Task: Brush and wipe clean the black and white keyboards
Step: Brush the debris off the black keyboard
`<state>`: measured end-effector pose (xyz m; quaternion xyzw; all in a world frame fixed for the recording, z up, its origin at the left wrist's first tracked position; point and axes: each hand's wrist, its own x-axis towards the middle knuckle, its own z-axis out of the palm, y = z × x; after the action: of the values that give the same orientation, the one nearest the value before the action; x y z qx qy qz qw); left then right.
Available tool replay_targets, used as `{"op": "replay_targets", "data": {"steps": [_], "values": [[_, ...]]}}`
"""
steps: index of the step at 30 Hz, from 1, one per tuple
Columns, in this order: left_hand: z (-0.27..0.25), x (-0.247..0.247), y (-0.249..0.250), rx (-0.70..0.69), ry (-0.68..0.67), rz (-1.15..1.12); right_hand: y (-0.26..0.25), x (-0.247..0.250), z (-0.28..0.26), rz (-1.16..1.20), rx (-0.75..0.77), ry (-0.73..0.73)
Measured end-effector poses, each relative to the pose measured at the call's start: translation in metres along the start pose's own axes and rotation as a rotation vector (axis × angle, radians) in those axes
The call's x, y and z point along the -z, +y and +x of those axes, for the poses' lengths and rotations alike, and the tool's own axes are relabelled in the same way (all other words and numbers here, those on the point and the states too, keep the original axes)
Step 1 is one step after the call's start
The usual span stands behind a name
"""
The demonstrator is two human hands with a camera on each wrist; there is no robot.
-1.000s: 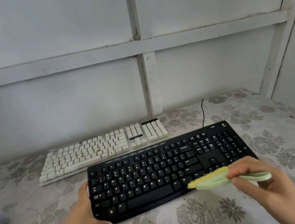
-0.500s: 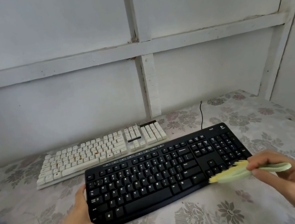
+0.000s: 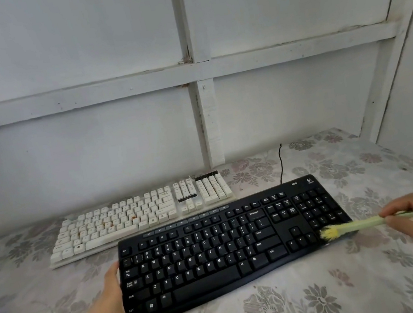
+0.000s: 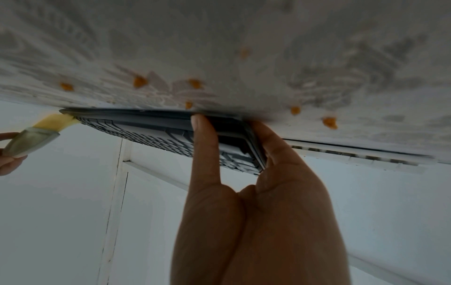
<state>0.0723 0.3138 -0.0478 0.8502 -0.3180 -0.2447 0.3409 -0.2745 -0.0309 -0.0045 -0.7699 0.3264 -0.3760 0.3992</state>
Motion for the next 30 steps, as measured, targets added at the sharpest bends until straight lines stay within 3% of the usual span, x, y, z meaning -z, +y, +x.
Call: {"op": "replay_targets", "data": {"steps": [4,10,16,23,30], "values": [[-0.002,0.001,0.001,-0.028,0.006,0.006,0.005,0.002,0.001,-0.007,0.02,-0.032],[-0.004,0.002,0.007,-0.01,-0.021,-0.043,0.034,0.015,0.01,-0.152,-0.022,0.198],[-0.004,0.006,0.002,0.073,-0.081,-0.142,0.026,0.012,0.004,-0.168,0.055,0.228],[-0.003,0.014,0.019,0.107,-0.188,-0.21,-0.024,-0.007,-0.013,-0.133,0.211,0.104],[0.001,0.017,0.018,0.144,-0.23,-0.238,-0.056,-0.031,-0.022,0.038,0.157,-0.053]]}}
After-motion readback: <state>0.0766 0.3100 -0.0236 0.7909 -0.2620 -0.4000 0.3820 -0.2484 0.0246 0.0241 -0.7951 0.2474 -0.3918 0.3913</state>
